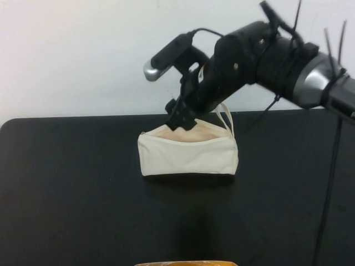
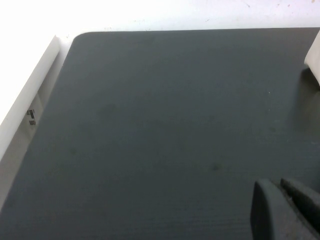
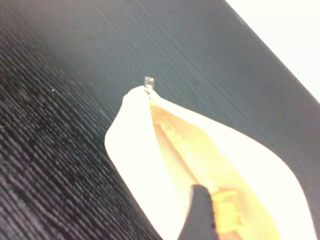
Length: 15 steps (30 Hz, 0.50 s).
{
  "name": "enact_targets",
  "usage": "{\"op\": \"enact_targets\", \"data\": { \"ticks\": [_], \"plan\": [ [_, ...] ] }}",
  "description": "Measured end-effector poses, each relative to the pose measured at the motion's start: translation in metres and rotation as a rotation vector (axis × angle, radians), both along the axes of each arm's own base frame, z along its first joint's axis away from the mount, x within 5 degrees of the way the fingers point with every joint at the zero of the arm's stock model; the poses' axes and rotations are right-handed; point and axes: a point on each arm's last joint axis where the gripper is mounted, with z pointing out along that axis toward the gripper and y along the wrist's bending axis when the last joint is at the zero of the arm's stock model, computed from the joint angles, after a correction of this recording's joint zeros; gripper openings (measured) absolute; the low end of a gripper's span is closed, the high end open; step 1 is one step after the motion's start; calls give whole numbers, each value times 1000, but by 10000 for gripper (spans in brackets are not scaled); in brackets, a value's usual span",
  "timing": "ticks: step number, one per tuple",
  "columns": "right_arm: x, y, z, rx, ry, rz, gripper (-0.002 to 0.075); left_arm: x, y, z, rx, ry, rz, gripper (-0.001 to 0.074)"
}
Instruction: Put eraser into pencil case
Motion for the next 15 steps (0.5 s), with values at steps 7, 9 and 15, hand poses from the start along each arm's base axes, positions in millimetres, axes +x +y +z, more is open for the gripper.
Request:
{"op": "enact_targets", "data": {
  "ticks": [7, 9, 15],
  "plan": [
    [-27, -22, 91, 20, -51, -8, 302, 0, 0, 0, 0, 0, 0, -1],
    [-42, -35, 125, 10, -88, -3, 164, 0, 0, 0, 0, 0, 0, -1],
    [-91, -72, 200, 35, -213, 30, 13, 0, 0, 0, 0, 0, 0, -1]
  ]
}}
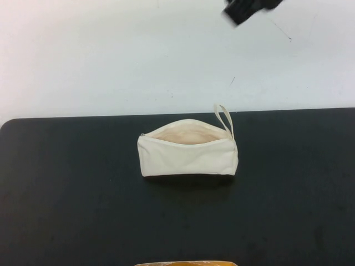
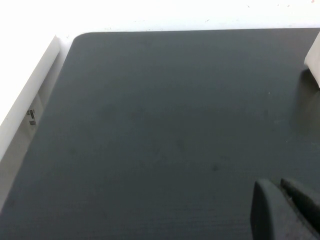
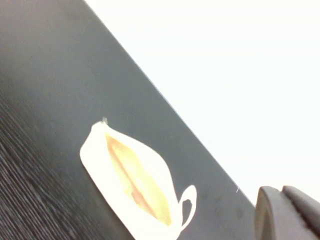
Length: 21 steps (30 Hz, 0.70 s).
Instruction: Put eraser into pencil case
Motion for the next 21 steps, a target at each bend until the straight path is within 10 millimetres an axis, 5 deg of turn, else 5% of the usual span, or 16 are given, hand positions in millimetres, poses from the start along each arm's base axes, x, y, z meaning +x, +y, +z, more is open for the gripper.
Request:
{"op": "enact_targets", "data": {
  "ticks": [6, 10, 16, 21],
  "plan": [
    [-52, -36, 49, 84, -105, 25, 0, 0, 0, 0, 0, 0, 0, -1],
    [-74, -58, 54, 42, -134, -15, 0, 0, 0, 0, 0, 0, 0, -1],
    [-96, -96, 18, -128, -86, -176, 0, 0, 0, 0, 0, 0, 0, -1],
    [-130, -128, -35, -158, 30, -303, -1, 0, 0, 0, 0, 0, 0, -1]
  ]
}}
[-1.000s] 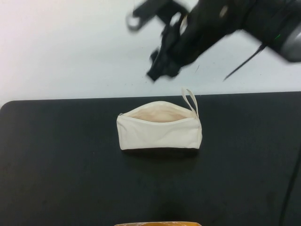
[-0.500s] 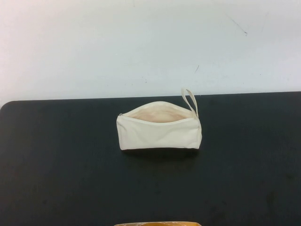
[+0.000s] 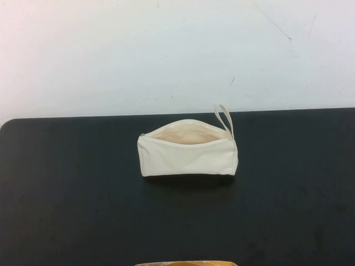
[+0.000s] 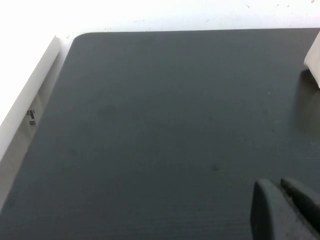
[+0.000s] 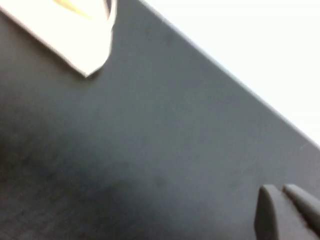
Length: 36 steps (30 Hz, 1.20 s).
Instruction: Put eraser into pencil case
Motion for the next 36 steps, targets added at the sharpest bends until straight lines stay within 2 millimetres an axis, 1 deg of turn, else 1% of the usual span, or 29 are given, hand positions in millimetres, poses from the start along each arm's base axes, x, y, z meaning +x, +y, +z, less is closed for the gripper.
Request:
{"op": "enact_targets", "data": {
  "ticks": [1, 3, 4, 6, 8, 11, 13, 17, 23, 27, 33, 36],
  "plan": [
    [-6, -3, -13, 10, 19, 0, -1, 0, 0, 0, 0, 0, 0, -1],
    [-25, -11, -35, 75, 20, 24, -1, 0, 0, 0, 0, 0, 0, -1],
    [-36, -15, -42, 120, 14, 40, -1, 0, 0, 0, 0, 0, 0, -1],
    [-53, -21, -64, 195, 8, 74, -1, 0, 0, 0, 0, 0, 0, -1],
    [-66, -26, -81, 242, 3, 93, -1, 0, 0, 0, 0, 0, 0, -1],
    [-83, -34, -103, 290, 22, 106, -1, 0, 0, 0, 0, 0, 0, -1],
    [-94, -37, -113, 334, 48, 115, -1, 0, 0, 0, 0, 0, 0, -1],
    [-105, -37, -123, 409, 93, 133, -1, 0, 0, 0, 0, 0, 0, -1],
    [-106, -35, -137, 410, 140, 128, -1, 0, 0, 0, 0, 0, 0, -1],
    [-106, -36, -139, 402, 145, 129, -1, 0, 0, 0, 0, 0, 0, -1],
    [-105, -38, -141, 354, 110, 151, -1, 0, 0, 0, 0, 0, 0, -1],
    [-102, -41, -144, 343, -7, 170, -1, 0, 0, 0, 0, 0, 0, -1]
  ]
}}
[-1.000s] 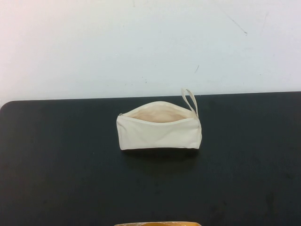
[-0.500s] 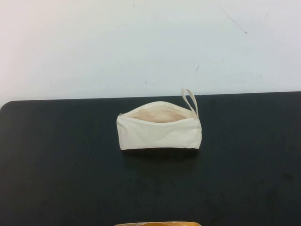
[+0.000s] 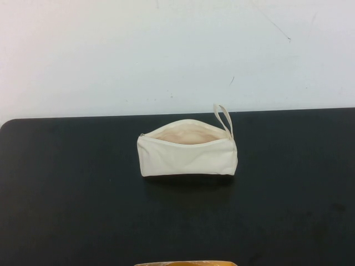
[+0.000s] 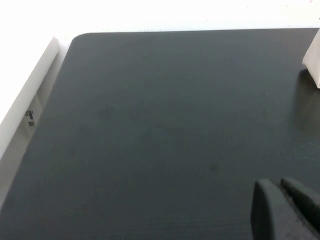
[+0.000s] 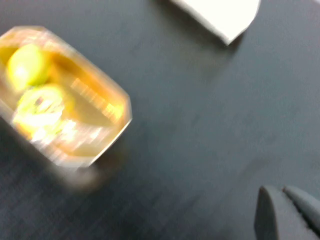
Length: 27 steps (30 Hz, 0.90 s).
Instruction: Put eraser into pencil case
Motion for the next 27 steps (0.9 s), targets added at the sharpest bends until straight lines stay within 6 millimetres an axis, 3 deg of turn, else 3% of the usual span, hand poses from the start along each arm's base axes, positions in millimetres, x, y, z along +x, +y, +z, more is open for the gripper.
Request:
{"op": "enact_targets", "data": {
  "ticks": [6, 14, 19, 27],
  "plan": [
    [4, -16, -15, 99, -277, -174, -1, 0, 0, 0, 0, 0, 0, -1],
    [-17, -41, -52, 125, -477, -444, -1, 0, 0, 0, 0, 0, 0, -1],
    [-25, -47, -73, 109, -514, -544, -1, 0, 0, 0, 0, 0, 0, -1],
    [-21, -48, -108, 84, -424, -584, -1, 0, 0, 0, 0, 0, 0, -1]
  ]
}}
